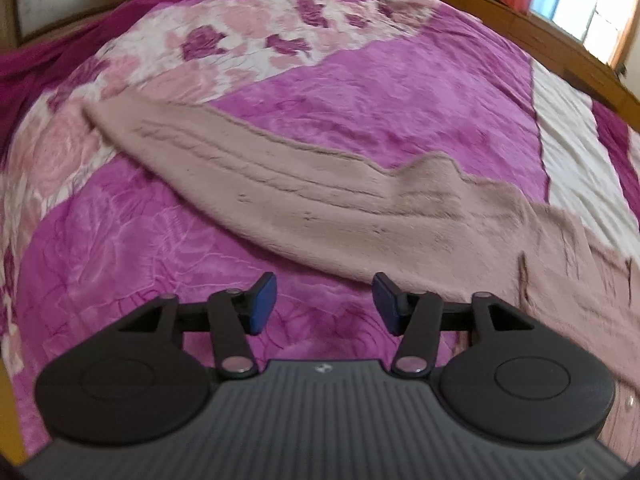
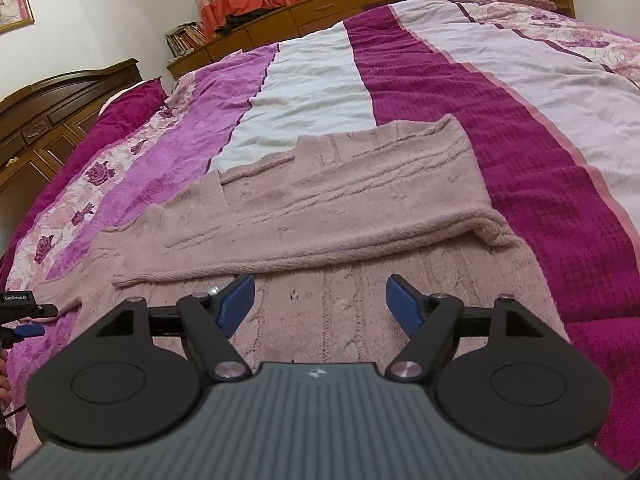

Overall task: Fold small clothes
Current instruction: 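Move the left gripper toward the other, still-extended sleeve, then close the left gripper on the extended sleeve cuff and lift it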

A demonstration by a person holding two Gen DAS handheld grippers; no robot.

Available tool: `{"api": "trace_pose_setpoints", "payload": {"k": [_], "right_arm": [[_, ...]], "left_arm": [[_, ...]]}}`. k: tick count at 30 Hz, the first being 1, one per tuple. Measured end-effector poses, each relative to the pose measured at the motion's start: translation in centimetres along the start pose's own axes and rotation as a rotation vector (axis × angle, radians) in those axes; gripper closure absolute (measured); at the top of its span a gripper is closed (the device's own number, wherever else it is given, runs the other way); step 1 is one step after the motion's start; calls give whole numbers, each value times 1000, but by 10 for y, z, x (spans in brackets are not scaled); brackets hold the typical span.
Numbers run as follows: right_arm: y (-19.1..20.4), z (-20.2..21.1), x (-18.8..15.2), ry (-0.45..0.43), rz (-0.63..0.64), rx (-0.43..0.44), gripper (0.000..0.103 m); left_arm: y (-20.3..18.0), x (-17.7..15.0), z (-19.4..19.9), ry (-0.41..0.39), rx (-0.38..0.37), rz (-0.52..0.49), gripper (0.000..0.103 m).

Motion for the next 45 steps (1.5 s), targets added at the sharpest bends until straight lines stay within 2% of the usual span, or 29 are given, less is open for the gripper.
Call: {"api": "trace_pose_setpoints", "payload": {"k": [7, 11, 16, 24, 28, 30, 31, 33, 37, 45], "right_arm": [[-4, -3, -3, 12, -7, -35, 24], [-4, -4, -3, 11, -14, -45, 24], [-3, -8, -5, 18, -5, -61, 24], [-2, -13, -6, 23, 5, -76, 24], [-3, -13, -8, 21, 2, -98, 24], [-4, -13, -8, 18, 0, -108, 24], [-4, -13, -8, 16, -2, -112, 24], [-5, -13, -9, 15, -8, -119, 24], [-6, -13, -9, 14, -12, -120, 24], [-7, -12, -9, 7, -22, -110, 24]], "left_arm": [[28, 15, -27, 3, -23, 178, 47], [42, 21, -45, 27, -74, 278, 47], [51, 29, -56, 20, -118, 316, 47], [55, 43, -70, -2, -131, 346, 47], [63, 53, -79, -27, -168, 411, 47], [66, 58, -84, -34, -169, 430, 49], [68, 60, -86, -42, -178, 439, 54], [72, 62, -86, -56, -186, 446, 93], [85, 63, -71, -122, -238, 466, 94], [64, 65, 4, -327, -331, 359, 95]]}}
Point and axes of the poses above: each gripper's, at about its wrist camera, not at the fingertips, and z roughly against the way its jaws point, y to its left, x to its top, the point moved 1 cm from there along -z, roughly the way its jaws point, and after that the axes turned 12 degrees about x, right-handed, at the moved point
